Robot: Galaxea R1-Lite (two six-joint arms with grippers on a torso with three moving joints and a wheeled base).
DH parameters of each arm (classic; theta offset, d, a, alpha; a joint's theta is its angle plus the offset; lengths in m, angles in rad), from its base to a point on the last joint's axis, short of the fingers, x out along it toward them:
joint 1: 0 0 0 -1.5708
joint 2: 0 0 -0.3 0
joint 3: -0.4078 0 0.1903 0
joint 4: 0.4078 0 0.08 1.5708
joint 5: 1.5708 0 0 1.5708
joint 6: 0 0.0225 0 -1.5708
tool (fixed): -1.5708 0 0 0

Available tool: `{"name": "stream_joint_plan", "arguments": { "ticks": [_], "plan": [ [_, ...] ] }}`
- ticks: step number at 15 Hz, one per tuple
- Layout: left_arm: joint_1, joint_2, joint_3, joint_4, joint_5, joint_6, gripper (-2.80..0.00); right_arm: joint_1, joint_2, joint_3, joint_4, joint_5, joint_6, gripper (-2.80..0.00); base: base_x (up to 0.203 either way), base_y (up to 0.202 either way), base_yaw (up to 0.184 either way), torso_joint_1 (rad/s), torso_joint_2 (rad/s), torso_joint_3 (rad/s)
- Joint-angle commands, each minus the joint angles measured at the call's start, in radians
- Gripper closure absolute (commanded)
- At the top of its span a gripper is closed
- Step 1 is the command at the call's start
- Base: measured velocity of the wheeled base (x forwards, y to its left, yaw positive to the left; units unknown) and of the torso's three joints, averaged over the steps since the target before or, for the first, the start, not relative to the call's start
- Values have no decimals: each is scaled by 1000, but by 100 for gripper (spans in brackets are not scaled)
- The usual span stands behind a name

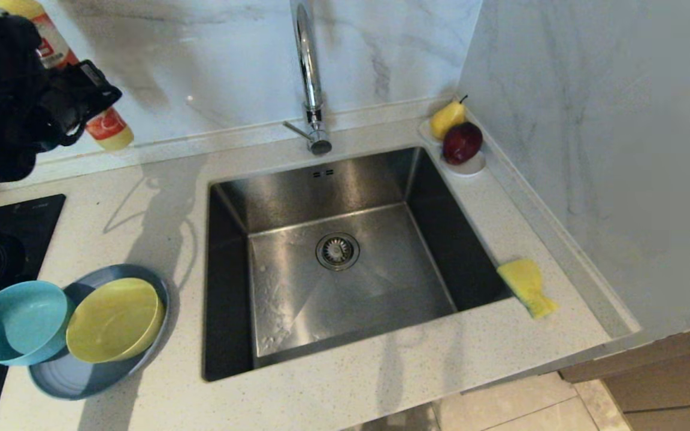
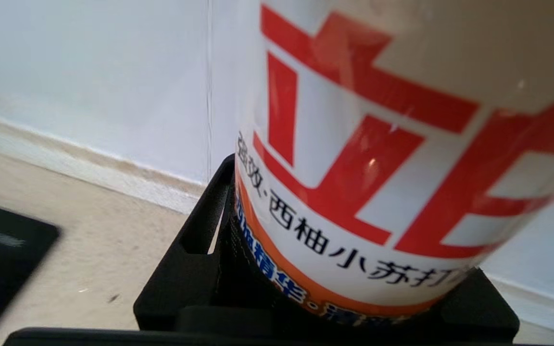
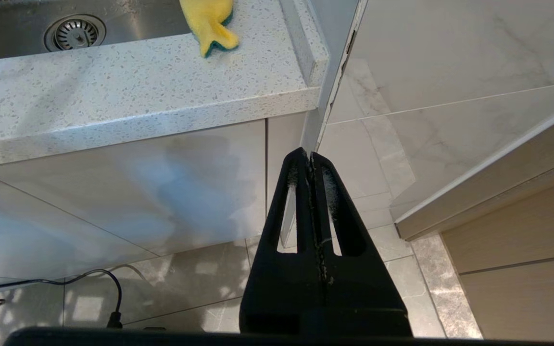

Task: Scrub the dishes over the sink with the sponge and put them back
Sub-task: Squeeze it onto the sponge

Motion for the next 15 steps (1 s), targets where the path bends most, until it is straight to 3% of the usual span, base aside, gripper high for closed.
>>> {"name": "stream_joint_plan", "arguments": {
  "ticks": [1,5,9,13,15],
  "plan": [
    [-11,-207,45,76,-5,2,0,0,0,0,0,0,0,0,0,0,0,0,0,0],
    [-102,-445,69,268,-30,13,0,0,0,0,0,0,0,0,0,0,0,0,0,0],
    [-344,-625,98,413,-37,65,0,0,0,0,0,0,0,0,0,0,0,0,0,0],
    [-511,-746,161,486,-60,177,0,0,0,0,0,0,0,0,0,0,0,0,0,0],
    [-581,-798,229,488,-122,240,0,0,0,0,0,0,0,0,0,0,0,0,0,0]
  ]
}}
